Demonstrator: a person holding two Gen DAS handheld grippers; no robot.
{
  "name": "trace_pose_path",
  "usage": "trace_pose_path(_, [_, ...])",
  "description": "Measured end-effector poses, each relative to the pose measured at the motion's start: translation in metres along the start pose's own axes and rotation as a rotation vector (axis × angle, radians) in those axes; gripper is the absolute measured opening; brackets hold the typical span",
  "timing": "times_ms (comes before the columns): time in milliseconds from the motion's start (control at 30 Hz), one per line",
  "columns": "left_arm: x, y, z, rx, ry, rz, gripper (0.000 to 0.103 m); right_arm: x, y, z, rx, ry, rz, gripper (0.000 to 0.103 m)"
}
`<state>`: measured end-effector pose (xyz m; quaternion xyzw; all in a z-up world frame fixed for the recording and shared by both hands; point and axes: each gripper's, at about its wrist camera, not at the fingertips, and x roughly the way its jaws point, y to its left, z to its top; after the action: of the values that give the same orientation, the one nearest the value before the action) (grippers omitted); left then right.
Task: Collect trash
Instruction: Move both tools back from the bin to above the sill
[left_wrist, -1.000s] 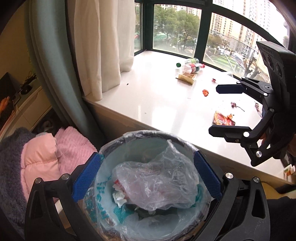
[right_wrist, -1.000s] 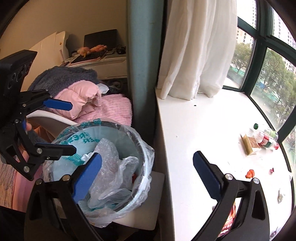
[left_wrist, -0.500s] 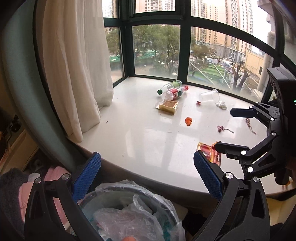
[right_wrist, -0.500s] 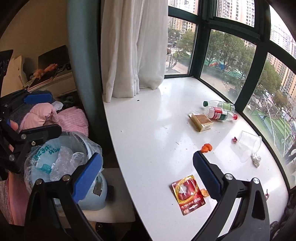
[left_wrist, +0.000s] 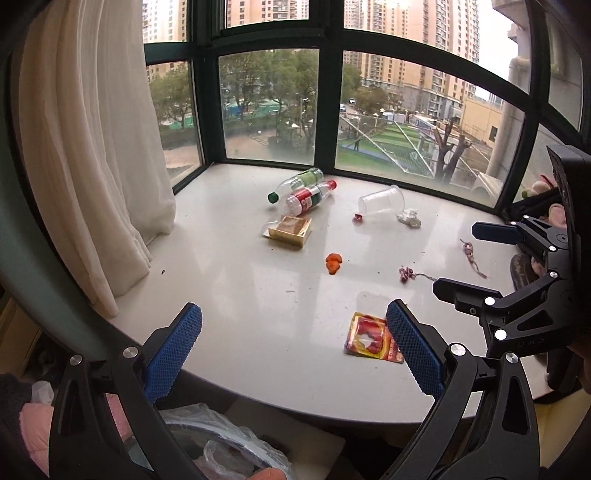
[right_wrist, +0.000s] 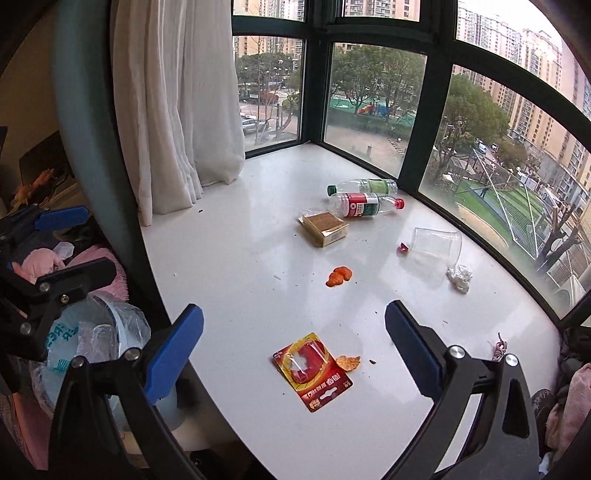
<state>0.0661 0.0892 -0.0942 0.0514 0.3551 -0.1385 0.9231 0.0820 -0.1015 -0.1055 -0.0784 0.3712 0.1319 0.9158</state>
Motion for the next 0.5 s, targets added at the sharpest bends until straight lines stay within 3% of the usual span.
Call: trace_pose_path(500, [0.023, -0.018, 0.02, 0.046, -0.033, -0.107, 0.097, 0.018, -0.026, 0.004, 0.072, 0.033, -0.044, 0.096])
